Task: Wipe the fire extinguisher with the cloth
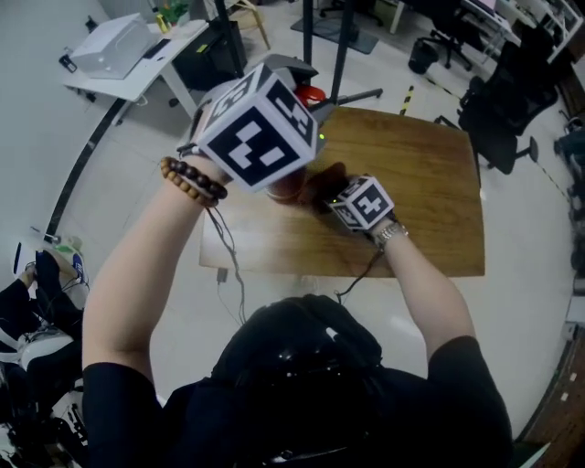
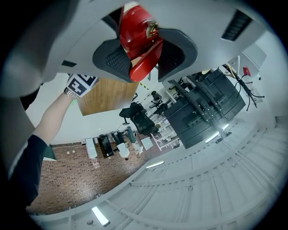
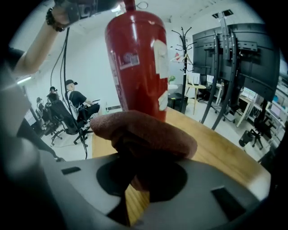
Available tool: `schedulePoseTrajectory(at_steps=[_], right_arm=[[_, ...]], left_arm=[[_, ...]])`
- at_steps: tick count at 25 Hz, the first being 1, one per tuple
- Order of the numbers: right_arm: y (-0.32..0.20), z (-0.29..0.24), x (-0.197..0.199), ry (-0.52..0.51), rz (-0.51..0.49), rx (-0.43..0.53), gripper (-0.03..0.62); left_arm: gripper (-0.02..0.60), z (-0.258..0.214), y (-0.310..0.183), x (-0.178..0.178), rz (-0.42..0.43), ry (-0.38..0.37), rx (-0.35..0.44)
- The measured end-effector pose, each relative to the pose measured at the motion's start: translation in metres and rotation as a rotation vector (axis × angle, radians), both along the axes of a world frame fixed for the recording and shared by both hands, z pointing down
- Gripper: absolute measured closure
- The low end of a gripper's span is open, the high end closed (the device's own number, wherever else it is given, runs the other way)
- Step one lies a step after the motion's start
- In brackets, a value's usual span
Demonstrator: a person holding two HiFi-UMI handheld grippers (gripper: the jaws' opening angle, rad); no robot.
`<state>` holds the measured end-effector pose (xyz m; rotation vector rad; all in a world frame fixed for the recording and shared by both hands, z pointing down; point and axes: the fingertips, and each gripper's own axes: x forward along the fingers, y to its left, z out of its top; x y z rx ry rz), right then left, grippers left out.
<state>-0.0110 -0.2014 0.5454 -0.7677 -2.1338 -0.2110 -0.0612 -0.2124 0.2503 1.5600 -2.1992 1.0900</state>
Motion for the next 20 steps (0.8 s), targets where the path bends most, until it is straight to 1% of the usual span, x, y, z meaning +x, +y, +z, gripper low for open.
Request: schedulePoseTrajectory(at_steps=[4, 8, 13, 16, 18, 20], right_arm=[[-0.011, -0.041, 0.011, -0.039, -0.024, -0.017, 0.515], [-0.017, -0.076, 0.015, -0.068, -0.109, -0.018, 0.514], [-0.023, -0.103, 0.010, -0.110, -0.253, -0.014, 0.514], [-0.033, -0.116, 0.000, -0.152, -0.343, 0.009, 0.515], [-0.041, -0.126, -0.013, -0.188, -0.368, 0.010, 0.515], [-0.044, -0.136, -0.026, -0.221, -0.383, -0.012, 0.516]], left_arm=[[0.410, 0.001, -0.003, 0.005, 0.054, -0.002, -0.021], [0.408, 0.005, -0.007, 0.010, 0.062, 0.013, -0.027], [0.405, 0.005, -0.007, 0.012, 0.038, 0.028, -0.022], [0.402, 0.004, -0.010, 0.010, -0.001, 0.034, -0.008], [0.400, 0.002, -0.013, 0.007, -0.039, 0.034, 0.001], [0.399, 0.001, -0.012, 0.006, -0.089, 0.041, 0.015]])
